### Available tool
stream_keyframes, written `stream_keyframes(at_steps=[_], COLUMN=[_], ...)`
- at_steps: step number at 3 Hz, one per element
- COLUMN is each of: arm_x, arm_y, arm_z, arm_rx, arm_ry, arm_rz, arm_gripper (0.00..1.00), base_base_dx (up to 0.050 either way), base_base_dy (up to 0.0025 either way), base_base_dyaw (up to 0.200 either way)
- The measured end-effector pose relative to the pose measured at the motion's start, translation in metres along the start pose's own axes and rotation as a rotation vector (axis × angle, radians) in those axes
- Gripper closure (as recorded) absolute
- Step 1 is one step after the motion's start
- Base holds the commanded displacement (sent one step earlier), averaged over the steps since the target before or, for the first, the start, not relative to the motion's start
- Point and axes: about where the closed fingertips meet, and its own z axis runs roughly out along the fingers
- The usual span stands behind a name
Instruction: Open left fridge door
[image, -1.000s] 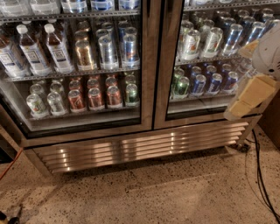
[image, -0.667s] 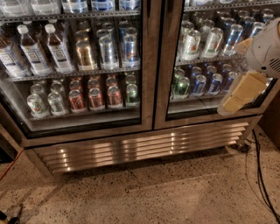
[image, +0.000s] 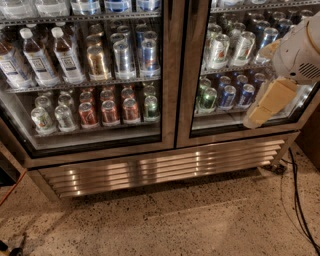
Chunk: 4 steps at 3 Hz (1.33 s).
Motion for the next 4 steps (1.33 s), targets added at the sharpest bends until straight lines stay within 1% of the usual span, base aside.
stream_keyframes(at_steps=[1,2,3,4], arm_x=[-0.035,-0.076,-0.082,-0.082], arm_y=[-0.025,-0.049,-0.062,-0.062], arm_z=[0.026,0.06,0.058,0.058], arm_rx=[-0.037,-0.132,-0.115,-0.115], arm_ry=[-0.106,-0.237,-0.266,-0.266], arm_rz=[-0.055,-0.084,-0.08,-0.08], arm_gripper=[0.0,0.0,0.0,0.0], base_base_dx=[0.0,0.0,0.0,0.0], base_base_dy=[0.0,0.0,0.0,0.0], base_base_dyaw=[0.0,0.0,0.0,0.0])
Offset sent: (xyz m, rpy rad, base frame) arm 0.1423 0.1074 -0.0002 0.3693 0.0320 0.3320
